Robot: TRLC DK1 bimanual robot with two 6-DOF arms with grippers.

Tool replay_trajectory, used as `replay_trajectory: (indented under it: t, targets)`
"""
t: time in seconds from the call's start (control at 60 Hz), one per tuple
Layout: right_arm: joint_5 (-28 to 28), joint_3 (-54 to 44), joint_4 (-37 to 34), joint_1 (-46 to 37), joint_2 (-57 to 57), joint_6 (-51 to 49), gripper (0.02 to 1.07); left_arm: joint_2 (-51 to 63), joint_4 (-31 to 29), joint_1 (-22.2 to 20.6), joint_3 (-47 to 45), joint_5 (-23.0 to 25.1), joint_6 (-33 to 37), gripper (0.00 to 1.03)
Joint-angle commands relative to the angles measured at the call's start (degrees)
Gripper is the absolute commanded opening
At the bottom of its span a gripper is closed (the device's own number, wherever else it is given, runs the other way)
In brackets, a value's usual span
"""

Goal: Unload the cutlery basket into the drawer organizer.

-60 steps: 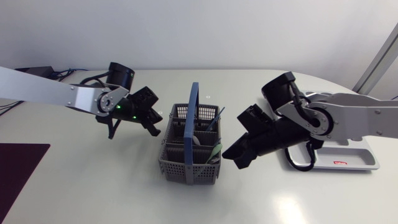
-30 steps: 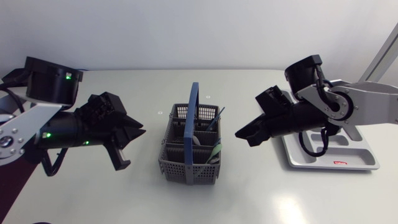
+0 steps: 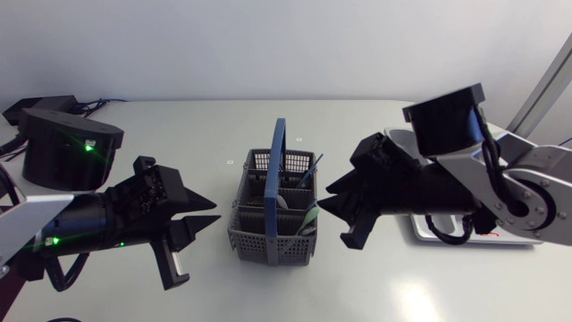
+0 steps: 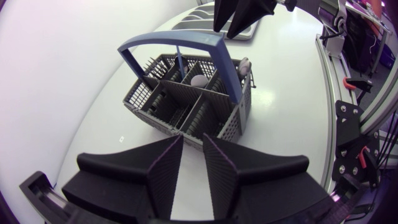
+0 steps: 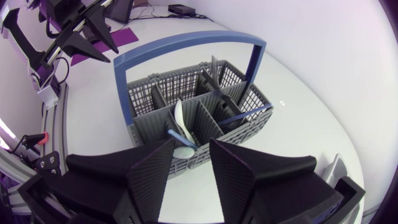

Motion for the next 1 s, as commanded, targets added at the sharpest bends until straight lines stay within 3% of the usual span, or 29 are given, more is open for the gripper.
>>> replay_trajectory:
  t: [0.0,0.117,0.417,0.75,0.983]
  targets:
    - [1.6,-2.7,1.1,1.8,-1.2,-1.8,0.51,-0.5,-0.5,-1.1,-1.2,-0.6,-1.5,0.28]
    - [6.1,-3.8,3.2,4.5,-2.0,-2.2,0.51,-0.8,-0.5,-1.8,-1.3,-0.8,-1.8,0.28]
    - [8.8,-3.0,6.8,6.3,2.3,-2.5,0.50,-2.1,-0.5,-1.8,-1.9,-1.0,-1.8,0.28]
    - [10.7,-2.8,11.3,7.6,6.7,-4.4,0.16,-2.7,0.4,-1.9,-3.3,-1.0,-1.8,0.28]
    - [10.7,-1.5,12.4,7.7,8.1,-4.8,0.10,-2.7,0.8,-1.9,-4.1,-1.0,-1.8,0.28]
